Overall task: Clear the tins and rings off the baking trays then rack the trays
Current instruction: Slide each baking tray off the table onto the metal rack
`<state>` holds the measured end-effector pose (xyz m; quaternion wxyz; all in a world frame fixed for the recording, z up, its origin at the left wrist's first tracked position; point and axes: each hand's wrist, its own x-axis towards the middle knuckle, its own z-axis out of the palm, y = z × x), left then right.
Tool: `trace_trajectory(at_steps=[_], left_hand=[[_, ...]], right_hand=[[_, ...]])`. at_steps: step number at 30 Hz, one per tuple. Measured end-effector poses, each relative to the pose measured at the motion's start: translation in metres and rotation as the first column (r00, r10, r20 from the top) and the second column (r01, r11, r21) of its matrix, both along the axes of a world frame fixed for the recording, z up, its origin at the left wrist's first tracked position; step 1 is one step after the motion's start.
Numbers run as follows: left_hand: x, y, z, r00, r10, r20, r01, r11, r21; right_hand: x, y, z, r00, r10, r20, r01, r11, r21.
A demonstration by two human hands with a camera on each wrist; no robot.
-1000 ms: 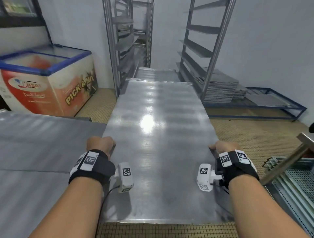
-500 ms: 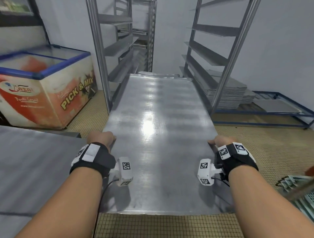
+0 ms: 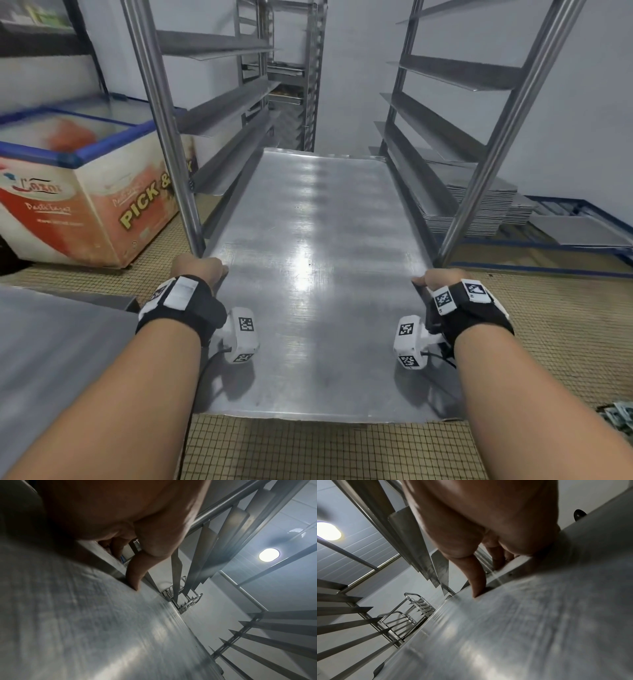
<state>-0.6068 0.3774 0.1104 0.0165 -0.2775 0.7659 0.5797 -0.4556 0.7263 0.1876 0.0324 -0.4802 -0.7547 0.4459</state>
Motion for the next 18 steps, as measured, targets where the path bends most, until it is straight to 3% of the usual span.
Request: trace_trajectory(at_steps=[2, 6, 9, 14, 18], left_hand=[[-0.024, -0.004, -0.012, 1.000, 0.016, -0.006, -0.015, 0.999, 0.029], [0.000, 0.014, 0.034, 0.997, -0.044, 0.056, 0.043, 0.999, 0.015], [-0.006, 0.019, 0.041, 0.992, -0.117, 0.044, 0.122, 0.985, -0.123], [-0.009, 0.020, 0.052, 0.982, -0.149, 0.115, 0.173, 0.957, -0.234], [0.000, 0.017, 0.061, 0.966, -0.216, 0.144, 0.246, 0.937, -0.249]], right_hand=[[-0.009, 0.007, -0.001, 0.999, 0.037, 0.020, -0.038, 0.999, 0.026], [-0.030, 0.016, 0.000, 0.991, 0.107, 0.083, -0.108, 0.994, 0.015], [-0.039, 0.015, 0.004, 0.969, 0.218, 0.115, -0.223, 0.974, 0.033], [-0.038, 0.020, 0.003, 0.962, 0.236, 0.137, -0.230, 0.971, -0.057], [-0.031, 0.023, 0.005, 0.975, 0.205, 0.080, -0.206, 0.979, 0.001]])
